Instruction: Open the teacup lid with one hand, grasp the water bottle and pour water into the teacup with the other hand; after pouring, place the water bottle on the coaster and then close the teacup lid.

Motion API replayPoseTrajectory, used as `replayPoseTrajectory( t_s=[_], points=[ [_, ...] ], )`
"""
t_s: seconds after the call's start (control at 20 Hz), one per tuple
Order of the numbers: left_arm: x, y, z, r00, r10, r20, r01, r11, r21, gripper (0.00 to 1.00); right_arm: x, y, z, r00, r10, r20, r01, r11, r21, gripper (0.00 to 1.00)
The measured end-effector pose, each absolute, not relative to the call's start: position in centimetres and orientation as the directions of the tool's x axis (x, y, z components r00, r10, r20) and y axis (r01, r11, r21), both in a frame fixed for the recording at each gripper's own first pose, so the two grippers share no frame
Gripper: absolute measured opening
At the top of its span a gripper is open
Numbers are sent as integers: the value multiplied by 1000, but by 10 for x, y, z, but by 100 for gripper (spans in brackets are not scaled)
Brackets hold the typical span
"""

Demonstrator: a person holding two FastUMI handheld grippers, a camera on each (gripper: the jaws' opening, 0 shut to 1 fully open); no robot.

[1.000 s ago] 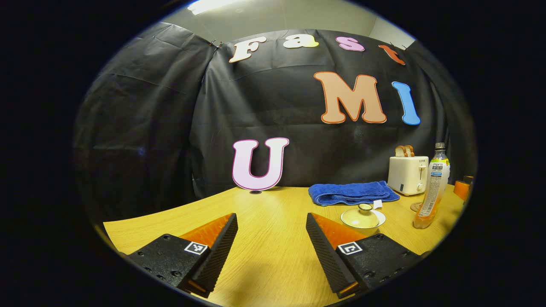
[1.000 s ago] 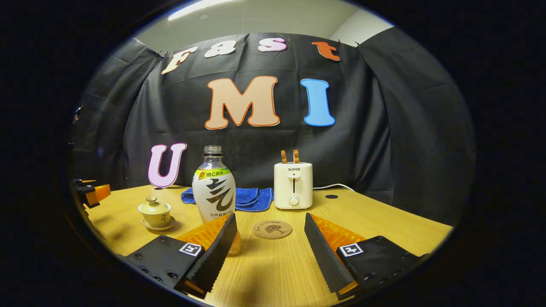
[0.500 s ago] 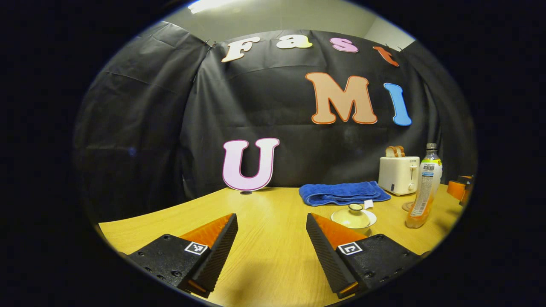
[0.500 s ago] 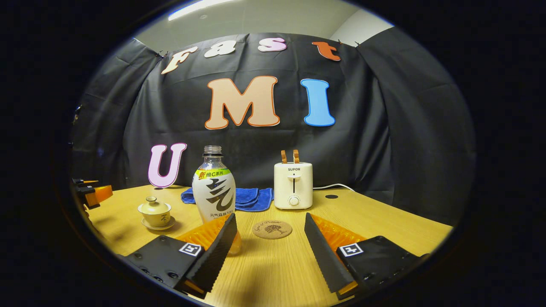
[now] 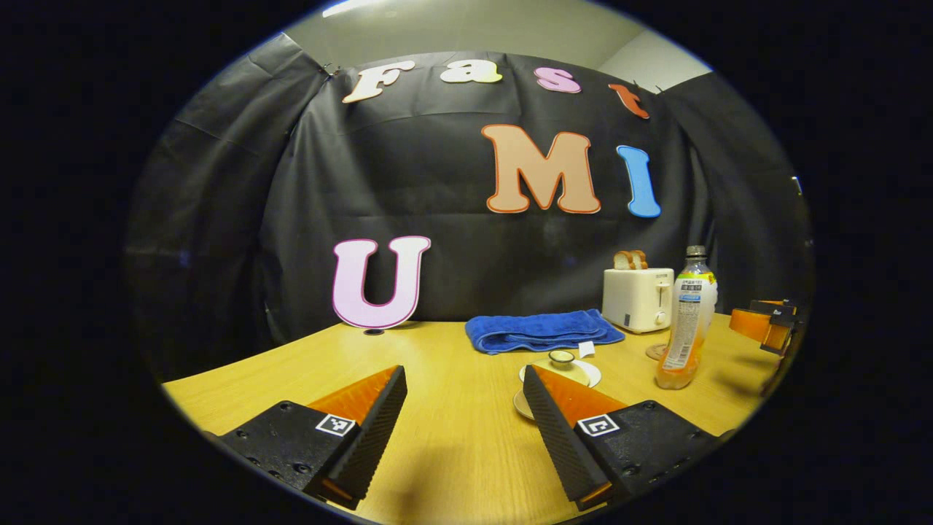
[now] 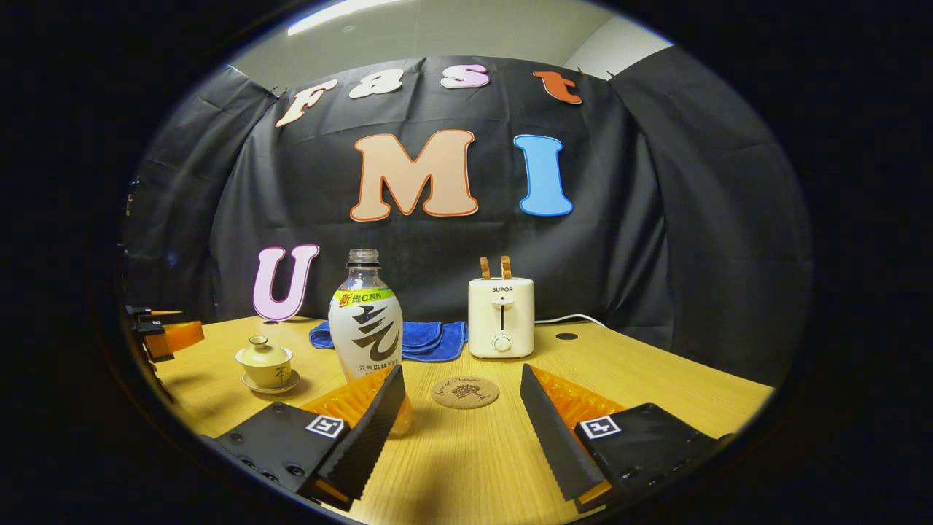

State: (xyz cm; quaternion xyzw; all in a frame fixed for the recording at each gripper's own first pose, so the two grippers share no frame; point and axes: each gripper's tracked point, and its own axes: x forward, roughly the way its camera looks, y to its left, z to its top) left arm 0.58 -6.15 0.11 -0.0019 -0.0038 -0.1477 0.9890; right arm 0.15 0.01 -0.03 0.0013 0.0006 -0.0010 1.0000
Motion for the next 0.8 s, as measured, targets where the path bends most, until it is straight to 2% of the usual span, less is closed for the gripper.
replayPoseTrajectory(
  t_s=[0.05,0.1,0.15,0.4,0.55,0.6,0.65,0.8],
  points=[
    [8,-66,0,951,-310,10,310,951,-2,94,1,0,0,1000,-2,-1,2,1000,3,96],
    [10,-71,2,945,-326,12,326,945,-5,94,1,0,0,1000,-2,-1,2,1000,3,100],
    [13,-76,0,941,-339,10,339,941,-4,94,1,0,0,1000,-2,-1,2,1000,3,96],
    [24,-109,1,889,-458,10,458,889,-4,94,2,0,0,1000,-2,-1,2,1000,3,96],
    [30,-122,0,866,-499,12,499,867,-4,94,1,0,0,1000,-2,-1,2,1000,3,96],
    [31,-126,0,860,-511,13,511,860,-4,94,2,0,0,1000,-3,-1,3,1000,3,100],
    [33,-130,-1,852,-523,12,523,852,-4,94,2,0,0,1000,-2,-1,2,1000,3,96],
    [40,-139,-1,841,-542,8,542,841,-3,94,2,0,0,1000,-2,-1,2,1000,3,96]
  ],
)
